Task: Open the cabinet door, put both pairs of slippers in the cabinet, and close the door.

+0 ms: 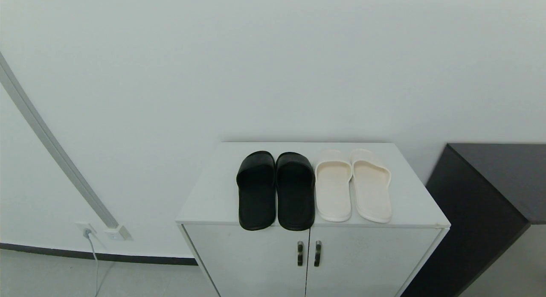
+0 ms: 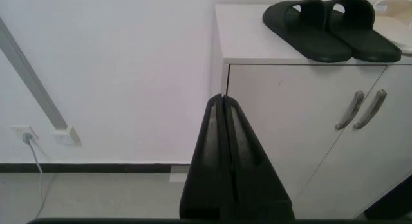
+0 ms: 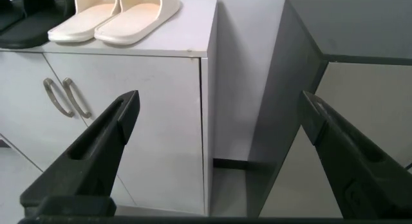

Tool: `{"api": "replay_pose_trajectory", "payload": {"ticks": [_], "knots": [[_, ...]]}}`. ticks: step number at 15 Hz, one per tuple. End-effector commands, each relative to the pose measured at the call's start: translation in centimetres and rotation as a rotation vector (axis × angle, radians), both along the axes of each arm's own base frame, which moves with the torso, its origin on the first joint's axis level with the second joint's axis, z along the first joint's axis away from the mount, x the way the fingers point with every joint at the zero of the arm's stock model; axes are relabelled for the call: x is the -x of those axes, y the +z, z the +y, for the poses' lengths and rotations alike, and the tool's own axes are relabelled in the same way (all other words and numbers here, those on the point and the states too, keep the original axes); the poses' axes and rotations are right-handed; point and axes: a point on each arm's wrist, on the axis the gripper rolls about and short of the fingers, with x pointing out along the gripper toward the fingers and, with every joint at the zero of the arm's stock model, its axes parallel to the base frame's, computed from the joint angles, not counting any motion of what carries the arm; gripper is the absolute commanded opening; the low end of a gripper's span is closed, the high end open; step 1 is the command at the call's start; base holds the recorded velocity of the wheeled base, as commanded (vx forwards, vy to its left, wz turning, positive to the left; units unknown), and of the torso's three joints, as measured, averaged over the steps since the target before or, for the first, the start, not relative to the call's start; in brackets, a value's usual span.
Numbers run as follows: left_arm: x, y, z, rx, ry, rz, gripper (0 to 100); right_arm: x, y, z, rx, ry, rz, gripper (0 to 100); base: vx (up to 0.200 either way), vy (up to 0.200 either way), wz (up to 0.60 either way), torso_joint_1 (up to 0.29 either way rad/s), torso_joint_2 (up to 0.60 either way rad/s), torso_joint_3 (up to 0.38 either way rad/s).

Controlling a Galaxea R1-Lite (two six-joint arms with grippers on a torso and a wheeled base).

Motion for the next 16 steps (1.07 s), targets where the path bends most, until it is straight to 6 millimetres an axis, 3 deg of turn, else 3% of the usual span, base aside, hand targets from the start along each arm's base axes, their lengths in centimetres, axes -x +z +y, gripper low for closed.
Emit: {"api": "replay_pose_trajectory", "payload": {"ticks": [1,2,3,4,5,8,11,12,13,16], "knots": [[0.0,0.0,0.0,0.001,0.001,0.001,0,0.0,0.1,0.0,0.011,0.001,0.000,100,0.000,0.000,0.00,0.000,0.00,0.000],[0.0,0.0,0.0,0.001,0.001,0.001,0,0.1,0.1,0.0,0.030,-0.001,-0.016,100,0.000,0.000,0.00,0.000,0.00,0.000],[0.0,0.0,0.0,0.001,0.001,0.001,0,0.7,3.1,0.0,0.027,-0.005,-0.100,100,0.000,0.000,0.00,0.000,0.00,0.000],[0.0,0.0,0.0,0.001,0.001,0.001,0,1.6,8.2,0.0,-0.070,0.013,-0.144,100,0.000,0.000,0.00,0.000,0.00,0.000],[0.0,0.0,0.0,0.001,0.001,0.001,0,0.6,9.3,0.0,-0.087,0.070,-0.021,100,0.000,0.000,0.00,0.000,0.00,0.000],[0.0,0.0,0.0,-0.001,-0.001,0.001,0,-4.2,9.9,0.5,-0.051,0.216,0.208,100,0.000,0.000,0.00,0.000,0.00,0.000],[0.0,0.0,0.0,-0.001,-0.001,0.001,0,-10.9,11.6,1.7,-0.084,0.332,0.248,100,0.000,0.000,0.00,0.000,0.00,0.000],[0.0,0.0,0.0,-0.001,-0.001,0.001,0,-12.2,12.1,2.3,-0.106,0.344,0.246,100,0.000,0.000,0.00,0.000,0.00,0.000],[0.0,0.0,0.0,-0.001,0.001,0.001,0,-14.0,12.6,4.0,-0.120,0.347,0.259,100,0.000,0.000,0.00,0.000,0.00,0.000],[0.0,0.0,0.0,-0.001,-0.001,0.001,0,-15.5,13.9,9.1,-0.137,0.327,0.273,100,0.000,0.000,0.00,0.000,0.00,0.000]]}}
